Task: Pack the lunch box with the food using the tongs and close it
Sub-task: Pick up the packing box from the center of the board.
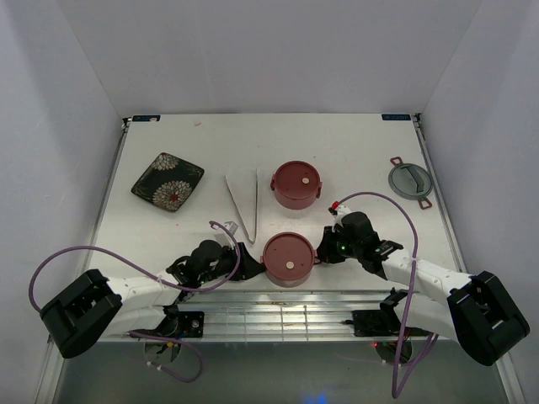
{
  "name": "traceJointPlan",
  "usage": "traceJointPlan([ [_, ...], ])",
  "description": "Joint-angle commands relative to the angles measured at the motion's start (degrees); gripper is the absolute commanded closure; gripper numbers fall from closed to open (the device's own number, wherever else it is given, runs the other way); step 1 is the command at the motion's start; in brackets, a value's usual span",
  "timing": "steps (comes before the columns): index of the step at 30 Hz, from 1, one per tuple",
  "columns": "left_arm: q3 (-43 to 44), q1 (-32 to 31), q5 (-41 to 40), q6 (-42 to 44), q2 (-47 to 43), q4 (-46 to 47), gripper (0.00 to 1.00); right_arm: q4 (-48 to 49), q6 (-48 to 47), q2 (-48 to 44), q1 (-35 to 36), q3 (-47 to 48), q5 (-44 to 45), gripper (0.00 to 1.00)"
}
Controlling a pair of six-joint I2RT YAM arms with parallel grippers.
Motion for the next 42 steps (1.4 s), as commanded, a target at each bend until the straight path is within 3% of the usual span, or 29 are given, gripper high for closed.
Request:
traceJointPlan([
  [1, 2.28, -1.22, -2.31, 0.32, 2.46, 1.31, 0.43, 0.18, -0.49, -0.23, 0.13, -1.0, -1.73, 0.92],
  [6, 2.55, -2.55, -4.77, -0.29, 4.58, 1.49, 0.43, -0.09, -0.49, -1.28, 0.13, -1.18, -2.26, 0.92],
  [17, -0.09, -2.72, -13.3, -2.05, -4.03, -0.09, 0.43, -1.85, -2.69, -3.21, 0.13, -1.62, -2.09, 0.92],
  [42, 2.11, -2.72, -16.11, -3.89, 1.07, -4.04, 0.45, -3.86, -2.87, -4.71, 0.21, -1.36, -2.26, 0.92],
])
